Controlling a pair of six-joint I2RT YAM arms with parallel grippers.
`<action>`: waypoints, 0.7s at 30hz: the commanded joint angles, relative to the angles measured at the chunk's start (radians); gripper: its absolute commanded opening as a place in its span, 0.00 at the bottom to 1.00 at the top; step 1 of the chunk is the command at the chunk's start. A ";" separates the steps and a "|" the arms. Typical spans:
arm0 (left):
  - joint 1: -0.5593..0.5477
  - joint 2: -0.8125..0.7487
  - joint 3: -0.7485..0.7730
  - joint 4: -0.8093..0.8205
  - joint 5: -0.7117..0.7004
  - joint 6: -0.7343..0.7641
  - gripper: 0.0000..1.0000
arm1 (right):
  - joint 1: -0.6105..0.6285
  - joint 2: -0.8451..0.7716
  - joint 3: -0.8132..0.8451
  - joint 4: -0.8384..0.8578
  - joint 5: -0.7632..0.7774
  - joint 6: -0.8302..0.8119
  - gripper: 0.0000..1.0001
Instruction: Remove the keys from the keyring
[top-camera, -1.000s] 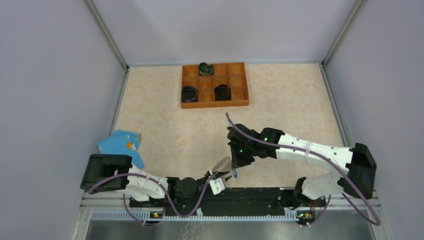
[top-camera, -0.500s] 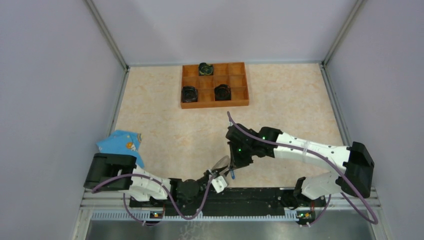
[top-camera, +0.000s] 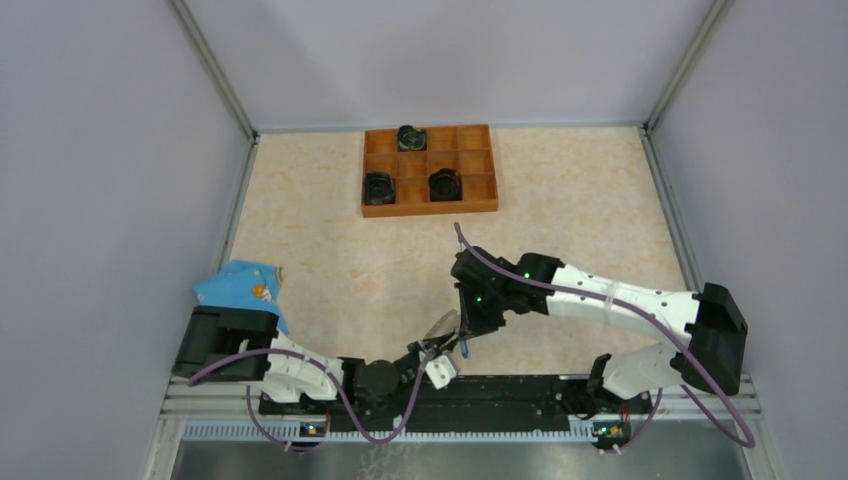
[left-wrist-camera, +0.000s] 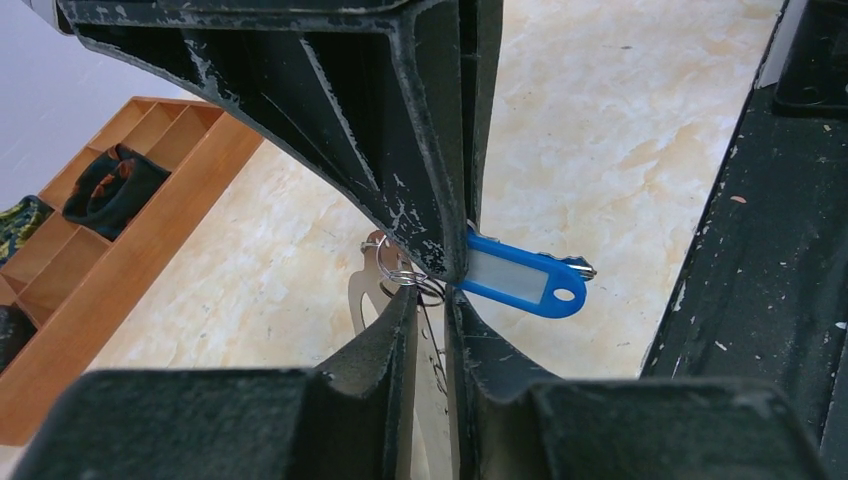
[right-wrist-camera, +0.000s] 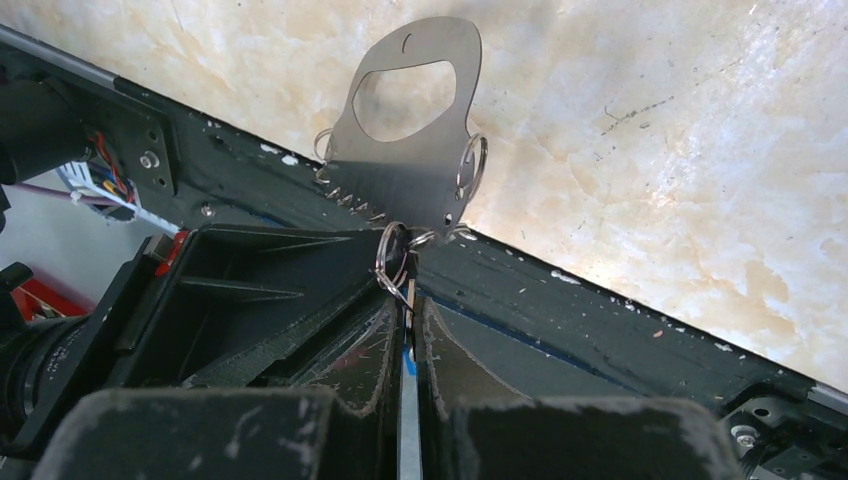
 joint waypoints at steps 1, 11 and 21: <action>-0.002 0.001 0.026 0.102 -0.018 0.025 0.18 | 0.005 0.009 0.053 0.007 -0.025 0.009 0.00; -0.003 -0.023 0.007 0.034 0.055 0.016 0.00 | -0.019 0.004 0.100 -0.078 0.053 -0.052 0.00; -0.028 -0.031 -0.029 0.060 0.138 0.101 0.00 | -0.073 0.024 0.094 -0.096 0.095 -0.141 0.00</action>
